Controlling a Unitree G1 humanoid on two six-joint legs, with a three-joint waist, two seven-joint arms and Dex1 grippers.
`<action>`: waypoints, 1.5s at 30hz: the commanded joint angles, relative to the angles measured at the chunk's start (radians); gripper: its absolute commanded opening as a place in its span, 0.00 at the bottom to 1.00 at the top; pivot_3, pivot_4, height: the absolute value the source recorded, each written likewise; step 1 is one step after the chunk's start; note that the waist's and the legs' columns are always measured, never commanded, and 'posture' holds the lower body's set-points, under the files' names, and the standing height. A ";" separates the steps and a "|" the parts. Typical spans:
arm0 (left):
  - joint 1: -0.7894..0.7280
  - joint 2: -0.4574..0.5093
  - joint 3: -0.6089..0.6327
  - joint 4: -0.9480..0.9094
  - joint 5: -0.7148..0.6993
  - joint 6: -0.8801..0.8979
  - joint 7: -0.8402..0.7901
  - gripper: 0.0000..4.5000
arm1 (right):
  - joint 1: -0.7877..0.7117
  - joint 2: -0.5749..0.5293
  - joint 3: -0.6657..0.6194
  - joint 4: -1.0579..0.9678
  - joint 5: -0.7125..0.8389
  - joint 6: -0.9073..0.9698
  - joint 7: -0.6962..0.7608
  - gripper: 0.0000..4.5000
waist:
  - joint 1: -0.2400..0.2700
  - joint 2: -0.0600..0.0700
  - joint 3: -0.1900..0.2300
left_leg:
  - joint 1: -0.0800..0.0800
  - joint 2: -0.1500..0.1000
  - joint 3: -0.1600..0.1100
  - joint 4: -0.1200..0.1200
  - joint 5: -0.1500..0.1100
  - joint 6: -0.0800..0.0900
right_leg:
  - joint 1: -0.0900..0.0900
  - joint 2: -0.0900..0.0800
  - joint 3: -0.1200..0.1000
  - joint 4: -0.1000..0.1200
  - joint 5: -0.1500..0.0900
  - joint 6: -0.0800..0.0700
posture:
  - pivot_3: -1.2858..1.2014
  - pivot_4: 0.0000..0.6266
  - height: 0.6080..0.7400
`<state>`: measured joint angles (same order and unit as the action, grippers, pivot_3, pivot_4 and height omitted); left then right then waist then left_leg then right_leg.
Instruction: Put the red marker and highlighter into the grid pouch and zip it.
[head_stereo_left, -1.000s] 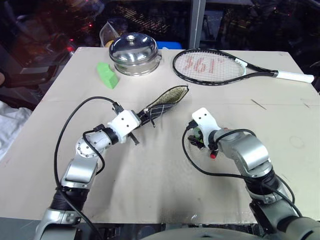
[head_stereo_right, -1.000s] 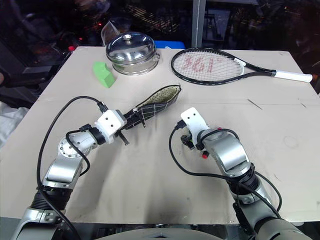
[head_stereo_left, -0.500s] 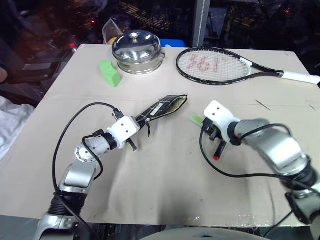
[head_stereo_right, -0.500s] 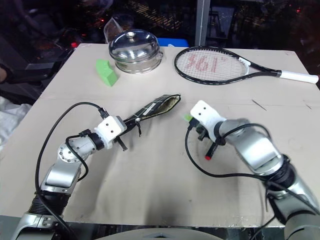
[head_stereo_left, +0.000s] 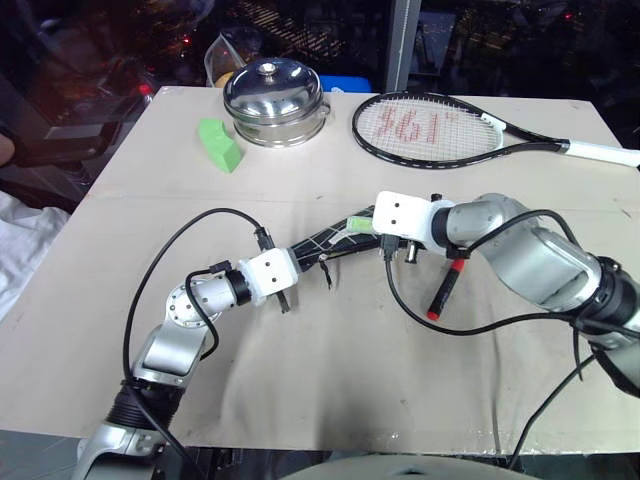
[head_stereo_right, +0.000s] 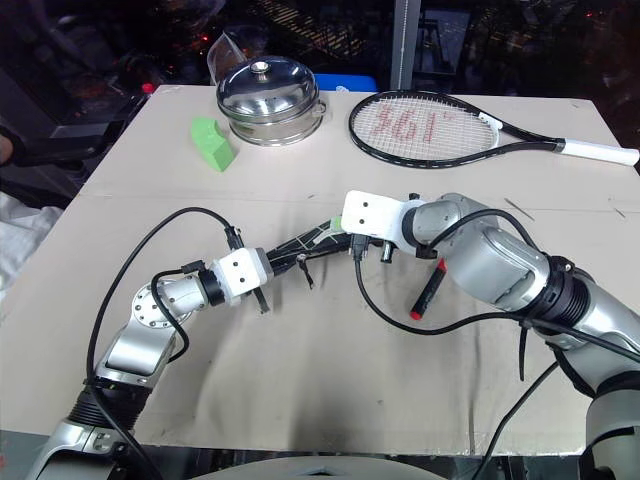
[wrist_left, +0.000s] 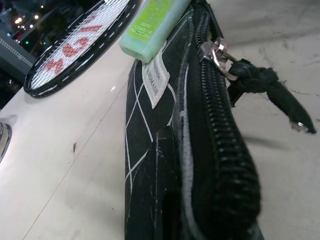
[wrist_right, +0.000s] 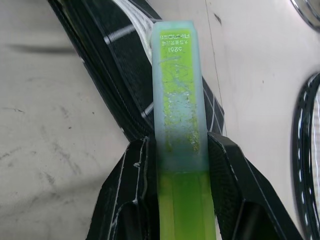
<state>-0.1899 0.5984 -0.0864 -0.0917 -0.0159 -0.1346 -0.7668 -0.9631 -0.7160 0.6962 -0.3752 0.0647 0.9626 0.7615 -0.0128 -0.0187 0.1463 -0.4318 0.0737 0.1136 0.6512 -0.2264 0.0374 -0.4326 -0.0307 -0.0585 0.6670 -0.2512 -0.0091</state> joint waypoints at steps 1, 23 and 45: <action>-0.009 -0.005 0.038 -0.064 -0.043 0.047 0.020 0.00 | 0.011 -0.030 -0.131 -0.046 0.041 0.012 0.050 0.17 | 0.002 0.000 0.000 | 0.000 0.000 0.000 0.000 0.000 0.000 | 0.000 0.000 0.000 0.000 0.000 0.000 | 0.52 0.24 1.00; -0.001 0.019 0.003 -0.126 -0.019 0.048 -0.008 0.00 | 0.102 -0.096 -0.202 -0.138 0.084 0.109 0.088 0.17 | 0.002 0.000 0.000 | 0.002 -0.001 0.000 0.002 0.001 -0.001 | 0.000 0.000 0.001 0.006 0.000 0.000 | 0.52 0.24 1.00; -0.024 0.093 -0.034 -0.048 0.199 -0.198 0.045 0.00 | 0.030 -0.151 -0.168 -0.028 0.051 0.031 0.228 0.17 | 0.000 0.000 0.000 | 0.002 0.000 0.000 0.002 0.000 -0.001 | 0.000 0.000 0.001 0.007 0.000 0.000 | 0.52 0.24 1.00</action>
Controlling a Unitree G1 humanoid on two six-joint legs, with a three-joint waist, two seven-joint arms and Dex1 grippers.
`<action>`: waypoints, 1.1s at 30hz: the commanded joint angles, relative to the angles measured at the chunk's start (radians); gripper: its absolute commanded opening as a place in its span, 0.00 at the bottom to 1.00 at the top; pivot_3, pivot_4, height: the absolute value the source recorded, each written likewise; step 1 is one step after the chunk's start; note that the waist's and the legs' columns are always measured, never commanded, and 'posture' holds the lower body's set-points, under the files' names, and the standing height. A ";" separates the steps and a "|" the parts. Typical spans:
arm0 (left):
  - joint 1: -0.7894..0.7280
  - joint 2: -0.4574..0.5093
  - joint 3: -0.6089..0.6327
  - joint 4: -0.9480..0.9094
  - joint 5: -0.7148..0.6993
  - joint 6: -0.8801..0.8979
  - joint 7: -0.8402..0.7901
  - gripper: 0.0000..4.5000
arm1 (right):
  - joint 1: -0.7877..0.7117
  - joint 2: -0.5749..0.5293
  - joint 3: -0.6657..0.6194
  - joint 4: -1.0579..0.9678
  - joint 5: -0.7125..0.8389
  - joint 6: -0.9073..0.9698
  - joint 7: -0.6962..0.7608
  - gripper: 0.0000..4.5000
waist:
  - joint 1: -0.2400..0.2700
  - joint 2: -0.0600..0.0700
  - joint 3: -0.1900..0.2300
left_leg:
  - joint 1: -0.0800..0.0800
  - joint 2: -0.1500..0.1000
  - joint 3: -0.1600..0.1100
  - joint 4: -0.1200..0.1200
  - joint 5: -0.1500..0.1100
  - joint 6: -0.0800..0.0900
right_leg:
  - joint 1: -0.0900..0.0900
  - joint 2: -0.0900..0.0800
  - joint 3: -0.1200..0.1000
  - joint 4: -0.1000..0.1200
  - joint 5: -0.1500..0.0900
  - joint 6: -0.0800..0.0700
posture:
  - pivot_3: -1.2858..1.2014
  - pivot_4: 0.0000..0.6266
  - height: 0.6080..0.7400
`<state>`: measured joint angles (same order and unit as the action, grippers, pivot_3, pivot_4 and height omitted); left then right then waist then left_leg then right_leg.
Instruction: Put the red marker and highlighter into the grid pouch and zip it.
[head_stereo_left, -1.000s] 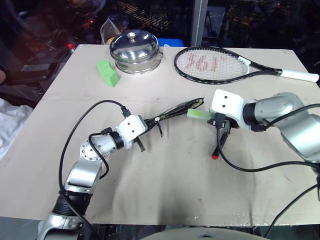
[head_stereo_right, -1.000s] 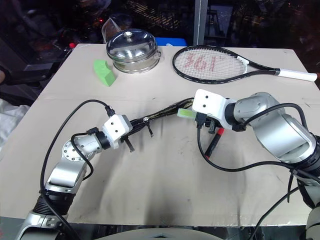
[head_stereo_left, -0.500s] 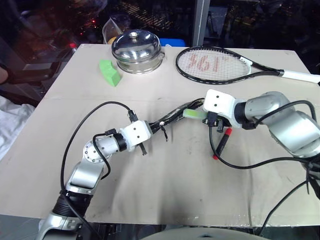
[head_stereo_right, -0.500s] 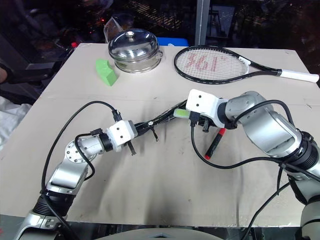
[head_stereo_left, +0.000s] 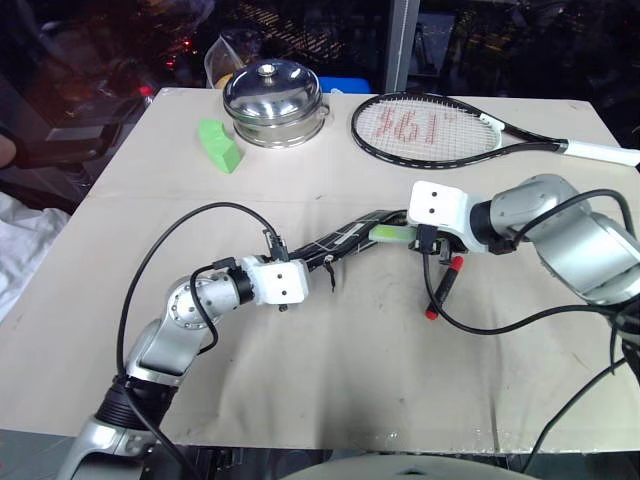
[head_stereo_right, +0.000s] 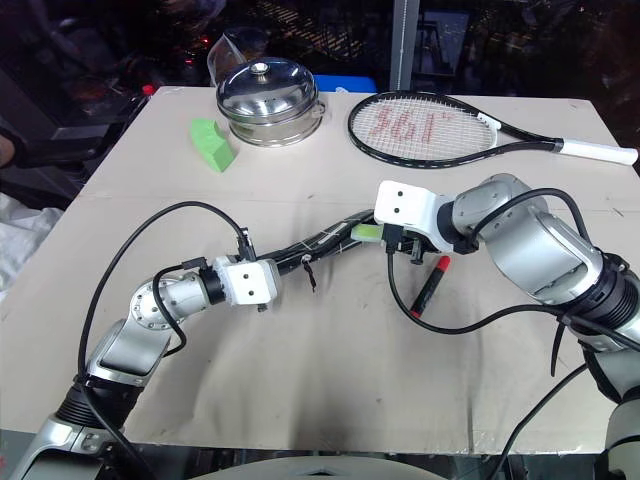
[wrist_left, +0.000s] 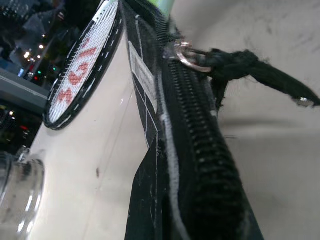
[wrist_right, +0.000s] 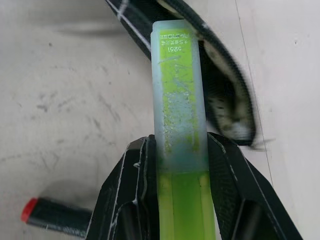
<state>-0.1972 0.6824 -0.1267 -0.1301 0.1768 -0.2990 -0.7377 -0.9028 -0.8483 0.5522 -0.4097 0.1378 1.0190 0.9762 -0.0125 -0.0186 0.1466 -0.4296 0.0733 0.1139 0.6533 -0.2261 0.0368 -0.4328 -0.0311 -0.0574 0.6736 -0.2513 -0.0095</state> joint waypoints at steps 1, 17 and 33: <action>-0.017 0.009 0.006 -0.007 0.008 -0.036 0.016 0.00 | -0.033 -0.021 -0.023 0.012 -0.027 -0.030 0.016 0.17 | 0.001 0.000 0.000 | 0.000 0.000 0.000 0.000 0.000 0.000 | 0.000 0.000 0.000 0.000 0.000 0.000 | 0.52 0.24 1.00; -0.054 -0.070 -0.019 -0.051 -0.078 0.072 -0.024 0.00 | -0.065 0.217 0.191 0.226 -0.379 -0.556 -0.102 0.17 | -0.001 0.000 0.000 | 0.000 0.000 0.003 0.002 0.002 -0.003 | -0.003 0.001 0.002 0.005 0.000 0.000 | 0.52 0.24 1.00; -0.041 -0.127 0.075 -0.075 -0.198 0.386 0.061 0.00 | 0.231 0.162 -0.437 -0.187 0.084 0.078 -0.005 0.97 | 0.013 -0.001 0.000 | 0.000 0.000 0.000 0.005 0.000 -0.001 | 0.000 0.000 0.000 0.004 0.000 0.000 | 0.52 0.24 1.00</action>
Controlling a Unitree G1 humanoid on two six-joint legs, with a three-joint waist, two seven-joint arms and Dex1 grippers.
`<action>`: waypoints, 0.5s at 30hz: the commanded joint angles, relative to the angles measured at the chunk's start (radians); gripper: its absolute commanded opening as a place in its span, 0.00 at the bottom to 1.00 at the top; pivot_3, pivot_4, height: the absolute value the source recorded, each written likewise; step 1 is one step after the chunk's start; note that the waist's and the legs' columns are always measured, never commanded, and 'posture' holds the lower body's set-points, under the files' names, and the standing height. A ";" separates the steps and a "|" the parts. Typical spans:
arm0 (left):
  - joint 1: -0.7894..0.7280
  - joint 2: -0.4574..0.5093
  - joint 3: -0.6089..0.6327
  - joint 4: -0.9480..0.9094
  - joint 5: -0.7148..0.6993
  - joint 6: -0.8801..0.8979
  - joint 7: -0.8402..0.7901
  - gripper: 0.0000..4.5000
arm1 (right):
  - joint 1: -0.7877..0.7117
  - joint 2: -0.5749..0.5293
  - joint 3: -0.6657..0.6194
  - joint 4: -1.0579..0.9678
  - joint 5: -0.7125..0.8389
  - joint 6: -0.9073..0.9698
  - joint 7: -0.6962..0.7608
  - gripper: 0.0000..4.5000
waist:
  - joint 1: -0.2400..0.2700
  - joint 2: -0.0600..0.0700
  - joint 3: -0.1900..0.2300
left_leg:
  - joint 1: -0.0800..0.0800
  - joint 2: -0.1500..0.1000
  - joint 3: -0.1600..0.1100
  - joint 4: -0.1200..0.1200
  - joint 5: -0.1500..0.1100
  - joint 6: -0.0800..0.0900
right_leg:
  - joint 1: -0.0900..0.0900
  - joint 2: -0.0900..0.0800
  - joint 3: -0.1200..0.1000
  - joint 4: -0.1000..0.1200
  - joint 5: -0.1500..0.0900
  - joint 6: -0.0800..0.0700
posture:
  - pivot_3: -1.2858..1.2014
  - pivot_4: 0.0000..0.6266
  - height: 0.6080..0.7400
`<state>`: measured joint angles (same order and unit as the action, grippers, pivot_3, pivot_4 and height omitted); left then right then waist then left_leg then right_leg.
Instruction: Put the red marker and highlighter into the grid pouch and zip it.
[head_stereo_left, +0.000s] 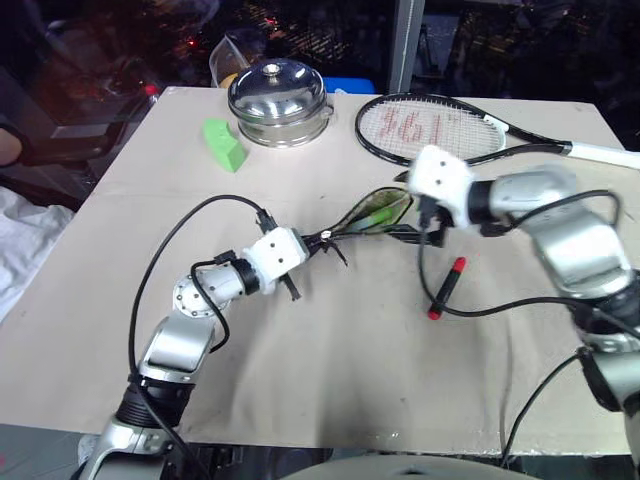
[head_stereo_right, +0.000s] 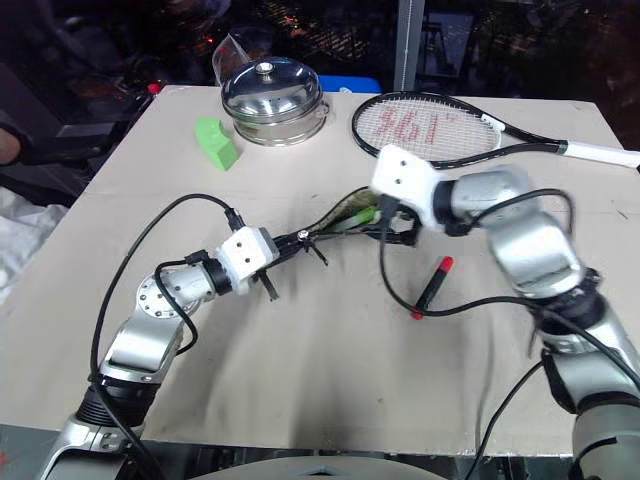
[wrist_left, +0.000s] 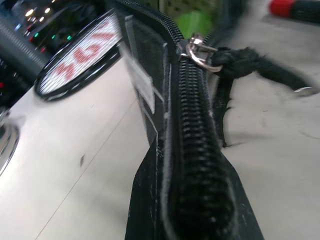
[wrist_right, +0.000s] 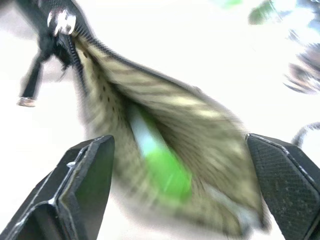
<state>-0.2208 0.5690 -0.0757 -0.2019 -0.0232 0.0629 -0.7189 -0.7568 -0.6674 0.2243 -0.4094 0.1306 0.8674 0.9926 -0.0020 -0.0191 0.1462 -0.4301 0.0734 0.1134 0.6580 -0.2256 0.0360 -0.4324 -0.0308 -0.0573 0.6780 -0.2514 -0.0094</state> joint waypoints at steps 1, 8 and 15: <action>-0.027 -0.018 0.024 0.011 0.017 0.027 0.062 0.00 | 0.124 -0.012 -0.147 -0.256 0.101 0.344 -0.063 0.97 | 0.001 0.000 0.000 | 0.000 0.000 -0.001 0.000 0.000 0.000 | 0.001 0.000 0.000 0.000 0.000 0.000 | 0.52 0.24 1.00; -0.079 -0.029 -0.015 0.094 0.065 -0.029 0.088 0.00 | 0.407 0.333 -0.235 -0.442 -0.096 0.747 -0.541 0.97 | -0.010 -0.001 -0.002 | 0.001 -0.001 -0.003 0.000 0.002 -0.003 | 0.001 0.001 0.000 0.003 0.000 0.000 | 0.52 0.24 1.00; -0.089 -0.035 -0.054 0.141 0.080 -0.094 0.071 0.00 | 0.514 0.553 -0.250 -0.383 -0.172 0.747 -0.774 0.97 | -0.011 -0.003 -0.003 | 0.001 0.000 -0.004 0.000 0.002 -0.003 | 0.001 0.002 0.000 0.002 0.000 0.000 | 0.52 0.24 1.00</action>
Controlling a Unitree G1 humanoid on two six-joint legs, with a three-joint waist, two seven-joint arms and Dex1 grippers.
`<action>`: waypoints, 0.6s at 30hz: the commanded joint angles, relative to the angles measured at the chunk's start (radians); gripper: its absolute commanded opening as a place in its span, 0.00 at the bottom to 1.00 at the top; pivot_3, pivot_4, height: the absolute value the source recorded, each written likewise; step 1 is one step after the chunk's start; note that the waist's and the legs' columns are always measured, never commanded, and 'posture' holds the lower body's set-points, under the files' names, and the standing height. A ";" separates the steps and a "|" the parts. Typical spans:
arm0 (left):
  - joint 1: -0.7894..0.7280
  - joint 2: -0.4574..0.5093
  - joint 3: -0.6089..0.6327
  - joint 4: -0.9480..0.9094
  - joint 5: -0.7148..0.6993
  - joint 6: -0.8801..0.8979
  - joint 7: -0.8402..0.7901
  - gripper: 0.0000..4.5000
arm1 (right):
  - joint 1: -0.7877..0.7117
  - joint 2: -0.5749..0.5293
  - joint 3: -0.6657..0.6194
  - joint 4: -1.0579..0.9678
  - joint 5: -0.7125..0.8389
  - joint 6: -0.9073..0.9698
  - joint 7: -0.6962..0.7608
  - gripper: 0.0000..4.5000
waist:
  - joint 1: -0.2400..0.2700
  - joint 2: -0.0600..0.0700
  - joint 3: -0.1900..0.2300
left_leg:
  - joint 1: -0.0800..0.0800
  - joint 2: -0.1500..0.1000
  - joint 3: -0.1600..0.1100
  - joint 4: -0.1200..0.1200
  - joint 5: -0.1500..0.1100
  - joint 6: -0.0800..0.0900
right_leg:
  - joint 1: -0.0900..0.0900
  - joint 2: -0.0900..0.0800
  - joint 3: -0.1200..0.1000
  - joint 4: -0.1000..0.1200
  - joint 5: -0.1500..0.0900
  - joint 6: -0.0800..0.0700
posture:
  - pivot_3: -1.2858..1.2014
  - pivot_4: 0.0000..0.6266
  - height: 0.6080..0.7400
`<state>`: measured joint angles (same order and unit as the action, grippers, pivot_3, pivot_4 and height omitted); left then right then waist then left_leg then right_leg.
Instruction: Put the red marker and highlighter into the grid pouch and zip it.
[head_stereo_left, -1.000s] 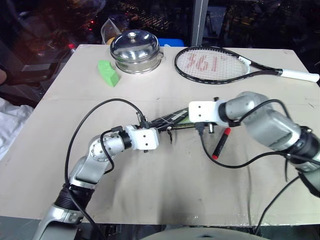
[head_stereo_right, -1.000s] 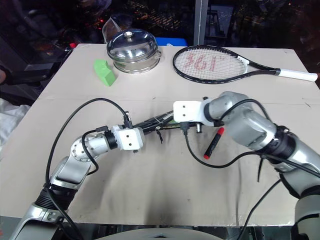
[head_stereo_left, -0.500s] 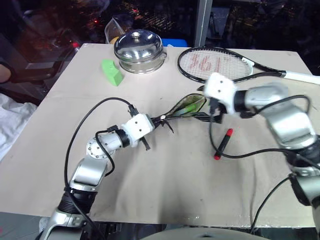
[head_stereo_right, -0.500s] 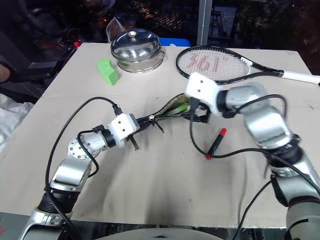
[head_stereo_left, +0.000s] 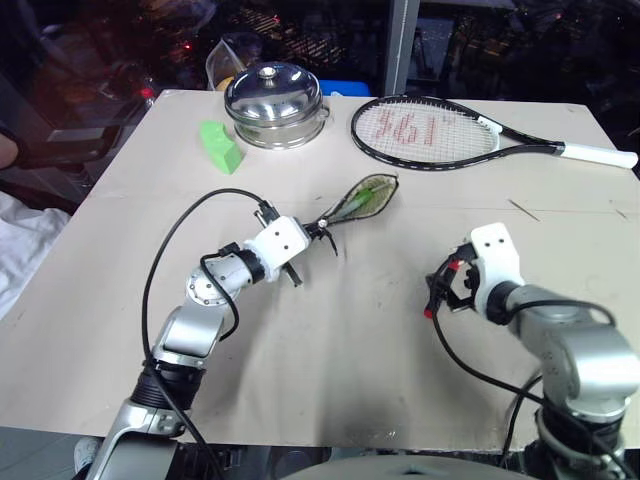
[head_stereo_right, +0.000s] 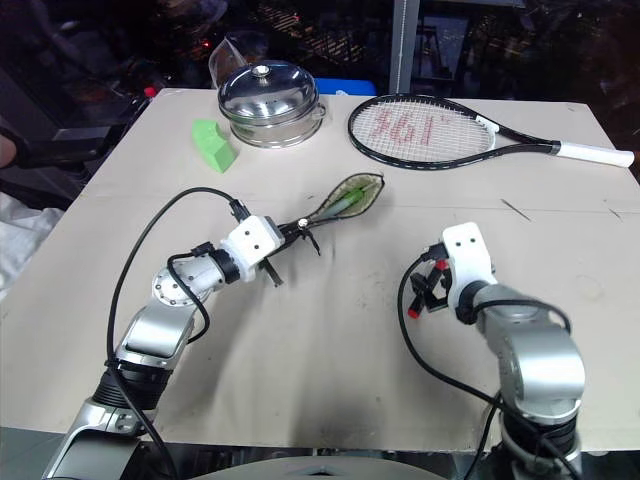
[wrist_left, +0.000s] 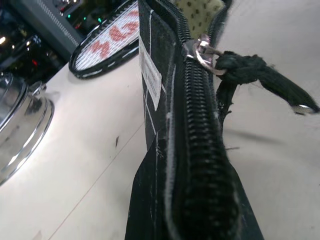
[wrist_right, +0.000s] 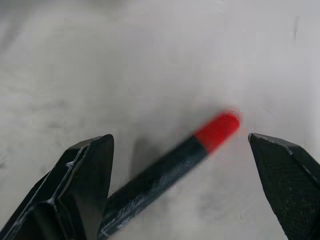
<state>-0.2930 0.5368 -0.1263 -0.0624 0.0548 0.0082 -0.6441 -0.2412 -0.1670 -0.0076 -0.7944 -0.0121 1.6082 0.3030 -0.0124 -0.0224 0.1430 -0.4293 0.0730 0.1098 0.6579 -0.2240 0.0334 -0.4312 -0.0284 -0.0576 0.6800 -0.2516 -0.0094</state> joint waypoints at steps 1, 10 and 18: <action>-0.016 -0.006 -0.006 0.004 0.003 -0.042 -0.004 0.00 | 0.000 0.092 -0.030 0.014 -0.024 0.006 -0.098 0.97 | -0.002 0.000 0.000 | 0.000 0.000 0.001 0.000 0.000 0.000 | 0.000 0.000 0.000 0.000 0.000 0.000 | 0.52 0.24 1.00; -0.001 -0.006 -0.023 0.031 0.003 -0.093 -0.018 0.00 | 0.047 -0.061 0.084 0.054 0.101 0.006 -0.078 0.49 | 0.004 -0.006 -0.004 | 0.002 0.000 0.000 0.000 -0.001 0.002 | 0.002 0.000 0.000 -0.001 0.000 0.000 | 0.52 0.24 1.00; 0.008 -0.010 -0.024 0.057 0.004 -0.130 -0.009 0.00 | -0.038 -0.560 0.223 -0.040 0.277 -0.093 0.110 0.06 | 0.017 -0.005 -0.004 | -0.001 -0.003 -0.002 0.001 -0.002 0.003 | 0.002 -0.003 -0.002 -0.002 -0.001 0.001 | 0.52 0.24 1.00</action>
<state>-0.2893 0.5248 -0.1617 0.0020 0.0577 -0.1009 -0.6582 -0.2827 -0.7083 0.2055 -0.8158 0.2449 1.5591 0.3707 0.0046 -0.0274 0.1395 -0.4297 0.0705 0.1067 0.6589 -0.2257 0.0362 -0.4288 -0.0314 -0.0602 0.6779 -0.2527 -0.0080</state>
